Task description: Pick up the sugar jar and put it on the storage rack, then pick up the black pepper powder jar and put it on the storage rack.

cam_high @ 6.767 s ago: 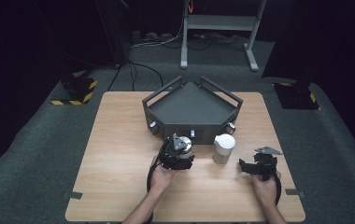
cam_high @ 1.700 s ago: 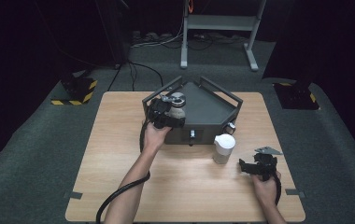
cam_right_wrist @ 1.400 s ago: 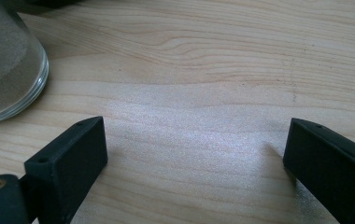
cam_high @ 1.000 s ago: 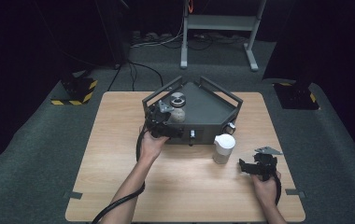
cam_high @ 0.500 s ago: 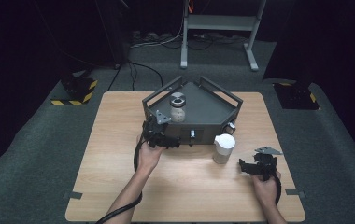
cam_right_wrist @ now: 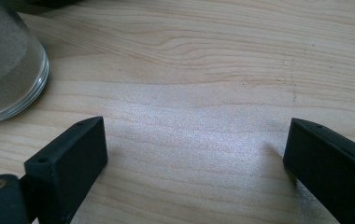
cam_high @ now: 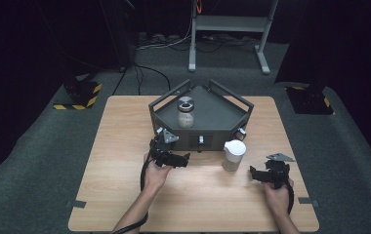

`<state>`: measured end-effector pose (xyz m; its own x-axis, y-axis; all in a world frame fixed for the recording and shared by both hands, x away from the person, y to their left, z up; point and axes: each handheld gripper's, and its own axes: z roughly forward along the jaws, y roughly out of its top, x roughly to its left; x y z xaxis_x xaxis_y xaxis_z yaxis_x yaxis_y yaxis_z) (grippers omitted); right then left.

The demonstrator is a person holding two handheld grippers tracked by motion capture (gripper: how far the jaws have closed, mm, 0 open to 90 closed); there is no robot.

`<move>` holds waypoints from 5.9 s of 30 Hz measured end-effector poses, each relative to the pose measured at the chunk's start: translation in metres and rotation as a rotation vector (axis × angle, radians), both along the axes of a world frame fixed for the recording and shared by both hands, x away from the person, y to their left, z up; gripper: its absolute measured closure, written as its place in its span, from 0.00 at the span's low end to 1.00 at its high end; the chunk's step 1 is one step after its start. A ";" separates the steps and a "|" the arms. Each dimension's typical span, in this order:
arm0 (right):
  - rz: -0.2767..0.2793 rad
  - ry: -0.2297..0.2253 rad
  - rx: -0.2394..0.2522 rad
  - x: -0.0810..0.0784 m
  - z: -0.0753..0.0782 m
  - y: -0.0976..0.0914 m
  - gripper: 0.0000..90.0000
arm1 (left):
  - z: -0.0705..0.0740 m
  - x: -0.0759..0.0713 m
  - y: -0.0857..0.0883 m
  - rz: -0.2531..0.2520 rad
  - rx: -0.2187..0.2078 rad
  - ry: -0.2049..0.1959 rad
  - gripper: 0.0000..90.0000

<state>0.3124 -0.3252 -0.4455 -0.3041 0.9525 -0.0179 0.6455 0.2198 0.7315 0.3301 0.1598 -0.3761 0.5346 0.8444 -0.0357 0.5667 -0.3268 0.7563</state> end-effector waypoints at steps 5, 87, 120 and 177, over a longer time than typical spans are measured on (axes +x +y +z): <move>0.000 0.000 0.000 0.000 0.000 0.000 0.06 | -0.008 -0.002 -0.001 0.008 0.005 0.010 0.03; 0.000 -0.001 -0.001 0.000 0.000 0.000 0.06 | -0.072 -0.014 -0.027 0.051 0.063 0.033 0.00; 0.004 0.003 -0.001 0.001 0.000 0.000 0.06 | -0.073 -0.014 -0.027 0.050 0.062 0.033 0.00; 0.265 -0.018 0.074 0.004 0.017 0.040 0.08 | -0.073 -0.015 -0.027 0.053 0.064 0.028 0.01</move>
